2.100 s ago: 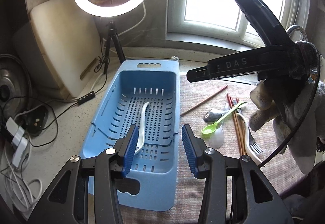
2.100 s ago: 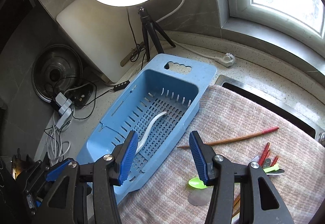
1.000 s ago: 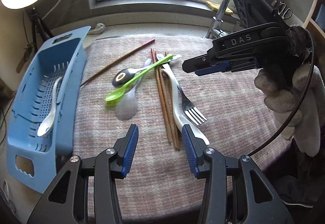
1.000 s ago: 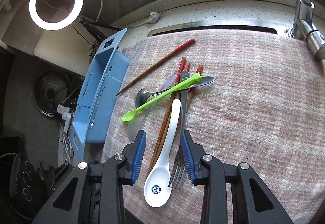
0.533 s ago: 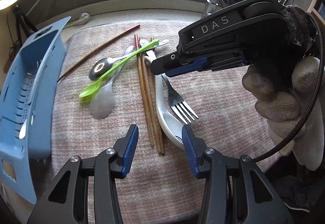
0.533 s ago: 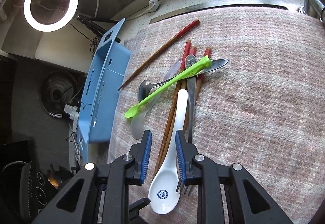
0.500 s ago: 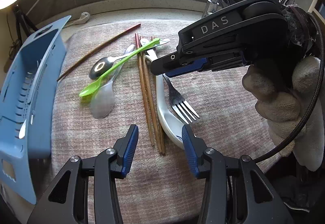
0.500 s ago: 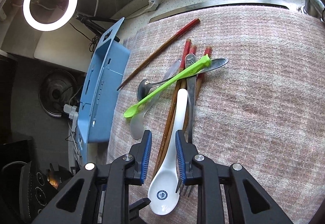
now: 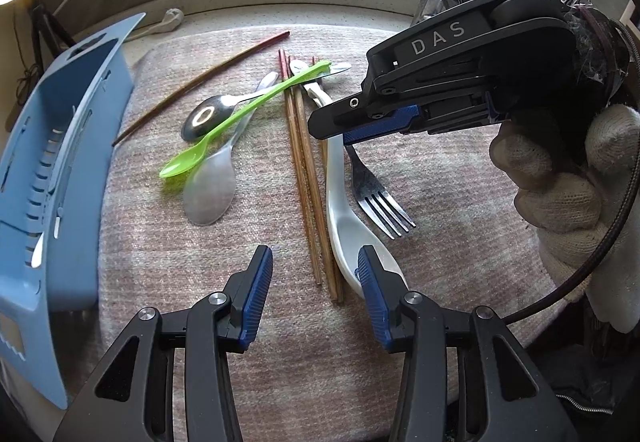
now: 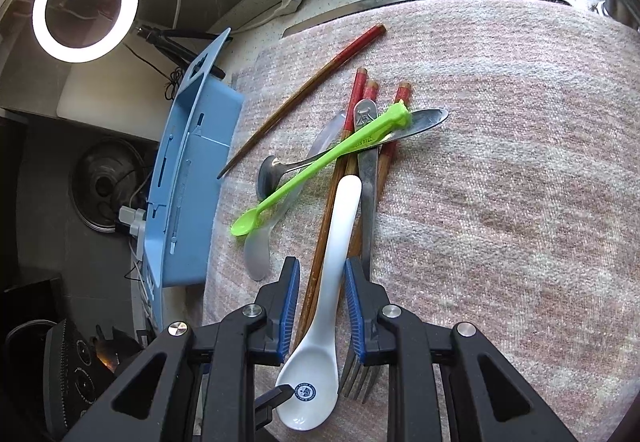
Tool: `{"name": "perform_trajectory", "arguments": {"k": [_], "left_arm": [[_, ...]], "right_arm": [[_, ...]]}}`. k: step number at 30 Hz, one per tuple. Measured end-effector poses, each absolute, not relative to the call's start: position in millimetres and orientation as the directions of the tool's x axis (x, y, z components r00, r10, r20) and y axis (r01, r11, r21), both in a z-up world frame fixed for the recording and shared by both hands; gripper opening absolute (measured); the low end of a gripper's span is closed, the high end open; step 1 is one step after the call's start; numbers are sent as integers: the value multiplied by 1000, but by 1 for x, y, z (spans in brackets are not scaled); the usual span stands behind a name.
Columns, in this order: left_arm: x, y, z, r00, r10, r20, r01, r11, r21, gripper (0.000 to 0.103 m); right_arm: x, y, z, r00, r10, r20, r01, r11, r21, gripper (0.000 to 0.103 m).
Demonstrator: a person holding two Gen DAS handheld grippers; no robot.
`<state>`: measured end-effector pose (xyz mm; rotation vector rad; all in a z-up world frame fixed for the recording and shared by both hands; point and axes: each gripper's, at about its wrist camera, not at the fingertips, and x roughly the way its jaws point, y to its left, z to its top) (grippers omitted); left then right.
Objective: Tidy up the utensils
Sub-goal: 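Close the right tool on the second white spoon's handle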
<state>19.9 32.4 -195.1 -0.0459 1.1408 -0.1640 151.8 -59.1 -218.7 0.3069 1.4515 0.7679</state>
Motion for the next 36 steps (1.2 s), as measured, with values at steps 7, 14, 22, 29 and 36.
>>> {"name": "perform_trajectory", "arguments": {"k": [7,14,22,29,36], "left_arm": [[27,41,-201,396,-153,-906,100,987,-123,43],[27,48,-203,394,-148,-907,89,988,-122,43],[15,43,-196,400,-183,-898,116,982,-148,51],[5,20,-198,388,-213,-897,198,969,-145,51],[7,4,-213,382,-195,-904,241,965,-106,51]], "right_arm": [[154,-53,-224,-66,625,-778,-278,737,616,18],[153,-52,-225,-68,623,-779,-270,740,616,10],[150,-51,-221,-55,613,-789,-275,750,602,10],[149,-50,-218,-51,602,-797,-278,758,590,10],[147,-50,-217,-49,596,-802,-270,765,585,10]]}}
